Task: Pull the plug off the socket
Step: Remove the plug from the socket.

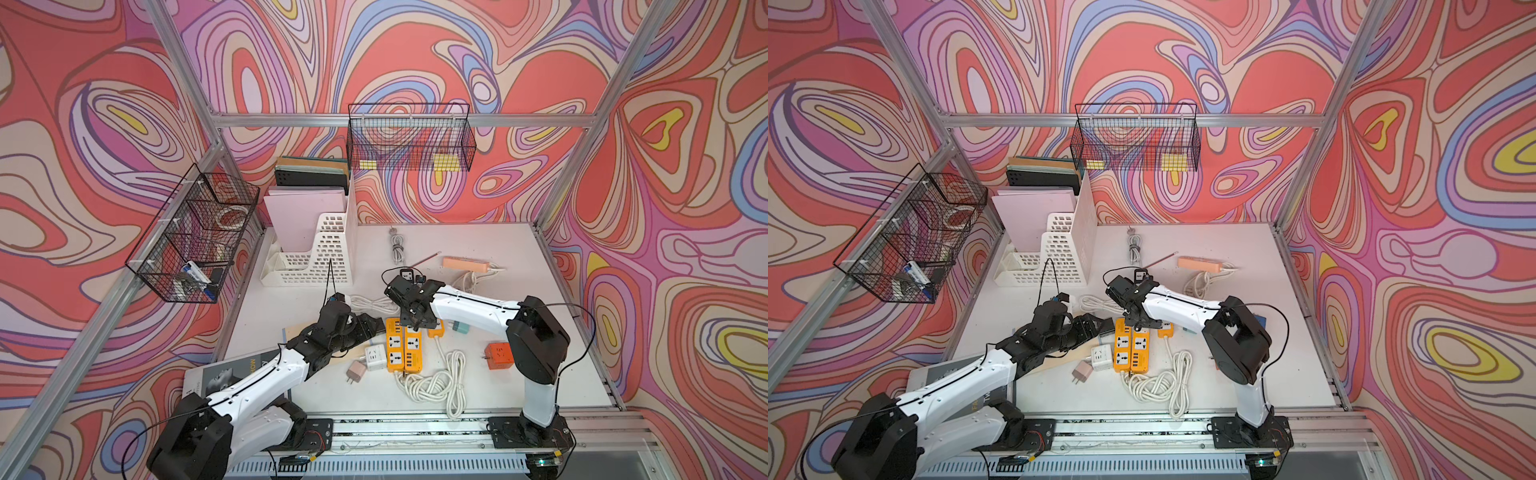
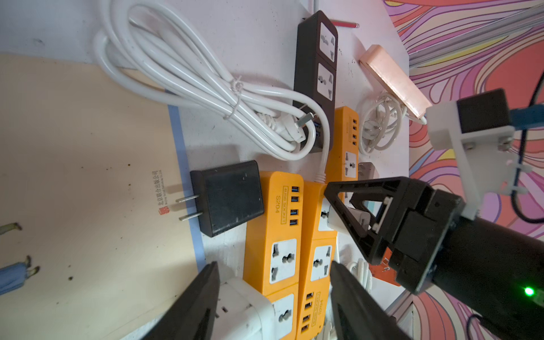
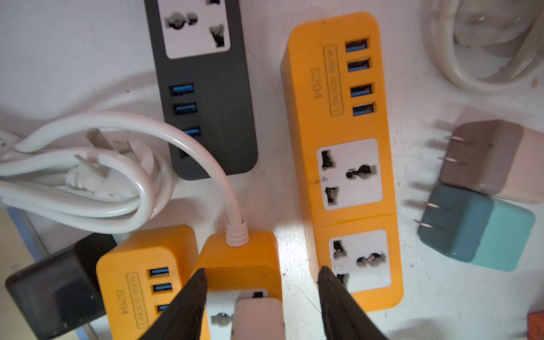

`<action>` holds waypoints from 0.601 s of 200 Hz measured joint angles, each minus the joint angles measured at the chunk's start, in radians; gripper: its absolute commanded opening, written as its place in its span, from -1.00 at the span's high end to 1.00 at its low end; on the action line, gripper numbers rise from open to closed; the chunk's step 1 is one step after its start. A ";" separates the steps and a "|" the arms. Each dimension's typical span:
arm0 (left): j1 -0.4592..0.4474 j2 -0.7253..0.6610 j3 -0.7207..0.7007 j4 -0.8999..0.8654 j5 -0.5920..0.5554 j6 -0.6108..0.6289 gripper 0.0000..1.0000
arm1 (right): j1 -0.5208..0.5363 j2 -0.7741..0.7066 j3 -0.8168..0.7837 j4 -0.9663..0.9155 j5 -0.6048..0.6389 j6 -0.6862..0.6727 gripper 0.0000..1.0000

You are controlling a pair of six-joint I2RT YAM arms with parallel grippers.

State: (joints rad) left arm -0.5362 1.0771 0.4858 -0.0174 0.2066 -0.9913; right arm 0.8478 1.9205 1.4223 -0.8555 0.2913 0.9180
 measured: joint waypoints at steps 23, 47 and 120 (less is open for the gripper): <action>0.002 -0.001 0.000 -0.001 0.001 0.001 -0.29 | 0.000 -0.011 -0.009 0.009 -0.001 -0.014 -0.06; 0.005 0.005 0.000 0.002 0.013 0.003 -0.29 | 0.000 -0.013 -0.009 0.009 -0.020 -0.016 0.04; 0.008 0.082 0.001 0.030 0.078 0.007 -0.29 | 0.001 -0.008 -0.002 -0.035 -0.048 -0.026 0.48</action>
State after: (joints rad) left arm -0.5282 1.1591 0.4870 0.0124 0.2844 -0.9840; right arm 0.8486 1.9125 1.4208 -0.8902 0.2428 0.8925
